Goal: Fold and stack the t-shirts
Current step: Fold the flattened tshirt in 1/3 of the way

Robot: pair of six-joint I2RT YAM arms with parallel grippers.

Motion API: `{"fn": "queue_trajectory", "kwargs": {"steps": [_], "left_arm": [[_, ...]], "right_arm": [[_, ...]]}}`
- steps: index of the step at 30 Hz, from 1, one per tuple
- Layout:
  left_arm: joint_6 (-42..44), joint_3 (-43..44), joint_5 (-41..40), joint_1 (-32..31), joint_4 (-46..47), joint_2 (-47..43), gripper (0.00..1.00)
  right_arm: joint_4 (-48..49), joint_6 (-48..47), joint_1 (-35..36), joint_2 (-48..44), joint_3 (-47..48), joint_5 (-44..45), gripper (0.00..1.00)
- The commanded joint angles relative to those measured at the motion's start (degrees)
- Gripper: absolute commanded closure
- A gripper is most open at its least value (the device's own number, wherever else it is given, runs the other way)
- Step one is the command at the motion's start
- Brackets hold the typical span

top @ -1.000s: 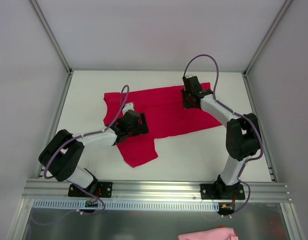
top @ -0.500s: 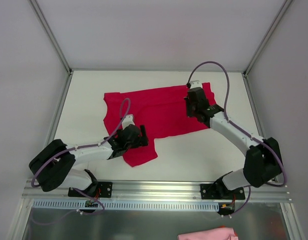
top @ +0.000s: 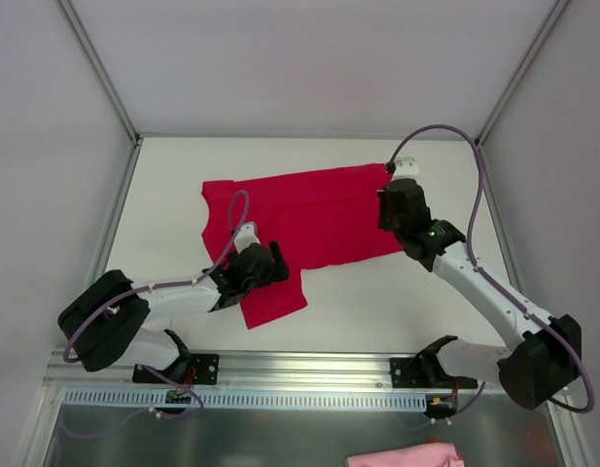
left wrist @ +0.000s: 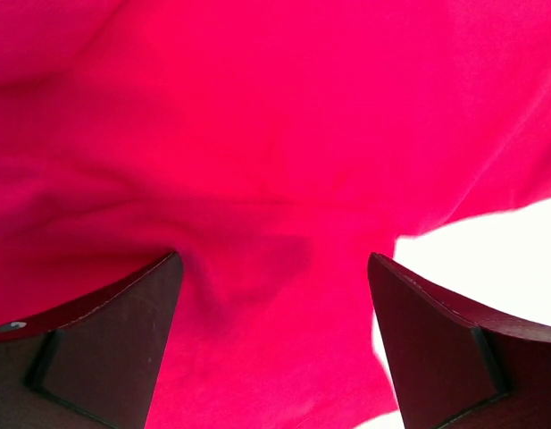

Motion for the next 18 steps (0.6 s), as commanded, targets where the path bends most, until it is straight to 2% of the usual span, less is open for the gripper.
{"fn": "queue_trajectory", "kwargs": {"steps": [1,8,12,14,18], "left_arm": [[-4.46,-4.48,-0.89,-0.11,-11.08,-6.77,0.14],[-11.58,-10.19,-3.96,-0.63,-25.94,-25.47,0.15],[-14.75,-11.96,-6.95,-0.63,-32.80,-32.09,0.16],[-14.93,-13.36,-6.96,-0.63,-32.82,-34.91,0.16],[-9.41,-14.42,-5.03,-0.63,-24.91,-37.38,0.16]], "right_arm": [[-1.87,2.03,0.30,-1.27,1.54,4.79,0.91],[-2.75,3.18,0.30,-5.04,1.63,3.83,0.89],[-2.58,3.18,0.30,-8.03,0.05,2.69,0.88],[-2.93,3.44,0.30,-8.65,-0.30,2.24,0.88],[-1.17,4.59,0.92,-8.22,-2.24,-0.30,0.88]]}}
